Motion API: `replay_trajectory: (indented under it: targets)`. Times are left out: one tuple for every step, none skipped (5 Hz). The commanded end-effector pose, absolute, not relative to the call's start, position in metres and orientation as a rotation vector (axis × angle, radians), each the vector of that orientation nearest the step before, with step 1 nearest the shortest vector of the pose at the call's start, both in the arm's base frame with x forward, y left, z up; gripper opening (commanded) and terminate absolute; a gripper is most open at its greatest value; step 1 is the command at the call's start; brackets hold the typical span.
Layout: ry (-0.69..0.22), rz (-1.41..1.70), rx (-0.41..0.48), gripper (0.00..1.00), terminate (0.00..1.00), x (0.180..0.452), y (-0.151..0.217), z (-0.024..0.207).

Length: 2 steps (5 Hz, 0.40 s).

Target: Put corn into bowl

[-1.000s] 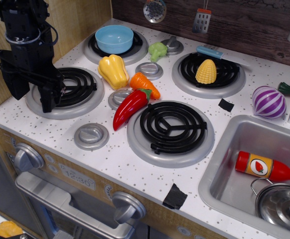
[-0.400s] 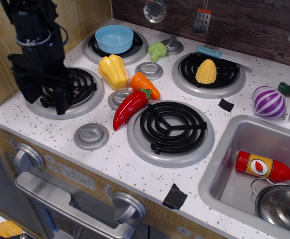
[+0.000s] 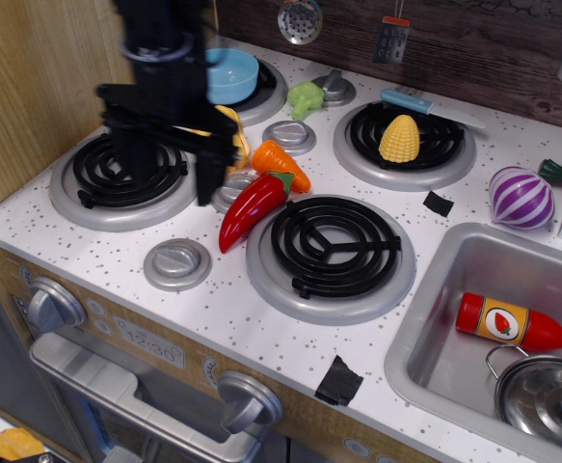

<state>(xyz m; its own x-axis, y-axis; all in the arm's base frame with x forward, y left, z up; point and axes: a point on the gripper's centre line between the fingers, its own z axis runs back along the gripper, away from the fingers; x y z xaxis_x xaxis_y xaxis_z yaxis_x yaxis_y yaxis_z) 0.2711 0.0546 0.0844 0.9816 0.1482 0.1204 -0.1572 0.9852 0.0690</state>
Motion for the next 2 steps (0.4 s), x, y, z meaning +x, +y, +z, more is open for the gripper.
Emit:
replay_trajectory:
  targets:
    - [-0.239,0.11,0.078,1.0,0.0,0.322,0.004,0.106]
    - [-0.273,0.024,0.077,1.0,0.0,0.352,-0.017,0.103]
